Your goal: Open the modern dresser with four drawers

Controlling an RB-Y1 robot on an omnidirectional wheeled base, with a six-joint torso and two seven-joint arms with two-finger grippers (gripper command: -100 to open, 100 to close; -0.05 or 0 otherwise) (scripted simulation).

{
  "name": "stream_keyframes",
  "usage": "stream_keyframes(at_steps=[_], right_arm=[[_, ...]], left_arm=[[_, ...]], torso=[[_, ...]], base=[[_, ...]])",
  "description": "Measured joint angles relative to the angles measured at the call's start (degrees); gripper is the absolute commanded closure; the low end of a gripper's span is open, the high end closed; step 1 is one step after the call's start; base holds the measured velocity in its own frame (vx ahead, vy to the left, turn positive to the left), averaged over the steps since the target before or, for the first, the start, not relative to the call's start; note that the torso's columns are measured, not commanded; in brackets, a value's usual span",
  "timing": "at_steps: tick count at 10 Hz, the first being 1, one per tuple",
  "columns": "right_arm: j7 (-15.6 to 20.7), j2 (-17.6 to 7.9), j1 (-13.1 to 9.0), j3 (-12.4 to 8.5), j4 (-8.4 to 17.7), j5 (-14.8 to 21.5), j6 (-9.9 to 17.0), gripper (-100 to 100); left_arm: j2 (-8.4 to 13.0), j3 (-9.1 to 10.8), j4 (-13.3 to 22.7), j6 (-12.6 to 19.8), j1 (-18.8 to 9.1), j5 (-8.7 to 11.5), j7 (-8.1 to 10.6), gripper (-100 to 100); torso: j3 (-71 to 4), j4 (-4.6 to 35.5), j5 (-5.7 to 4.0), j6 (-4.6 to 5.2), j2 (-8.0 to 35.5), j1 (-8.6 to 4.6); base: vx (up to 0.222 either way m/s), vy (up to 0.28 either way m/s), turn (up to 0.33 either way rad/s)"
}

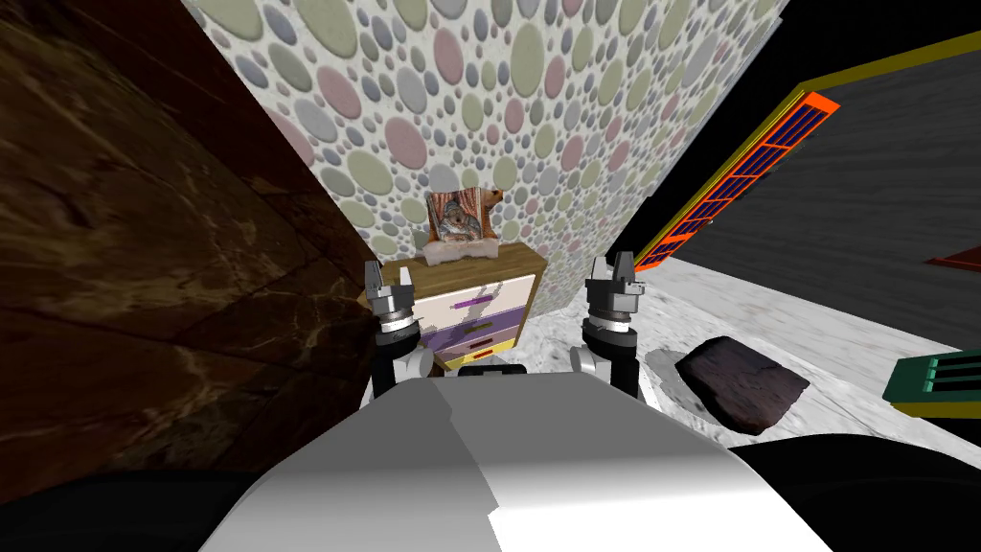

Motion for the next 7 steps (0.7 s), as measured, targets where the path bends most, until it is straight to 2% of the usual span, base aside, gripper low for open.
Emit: stream_keyframes(at_steps=[2,3,4,7], right_arm=[[0.00,0.00,0.00,0.00,0.00,0.00,0.00,0],[0.00,0.00,0.00,0.00,0.00,0.00,0.00,0],[0.00,0.00,0.00,0.00,0.02,0.00,0.00,0],[0.00,0.01,0.01,0.00,0.03,0.00,0.01,0]], left_arm=[[0.00,0.00,0.00,0.00,0.00,0.00,0.00,0],[0.00,0.00,0.00,0.00,0.00,0.00,0.00,-100],[1.05,0.06,-0.26,-0.03,-0.13,0.03,-0.02,-100],[4.84,0.23,-0.10,1.65,0.21,0.27,-0.13,-100]], torso=[[-16.91,8.46,0.00,0.00,8.46,0.00],[-25.38,12.69,0.00,0.00,12.69,0.00],[-29.37,14.39,0.12,0.03,14.47,0.07],[-30.82,15.28,0.00,0.05,15.22,-0.04]], base=[[0.000,0.000,0.000],[0.008,-0.003,0.017],[-0.007,-0.022,0.010],[-0.003,-0.034,0.027]])
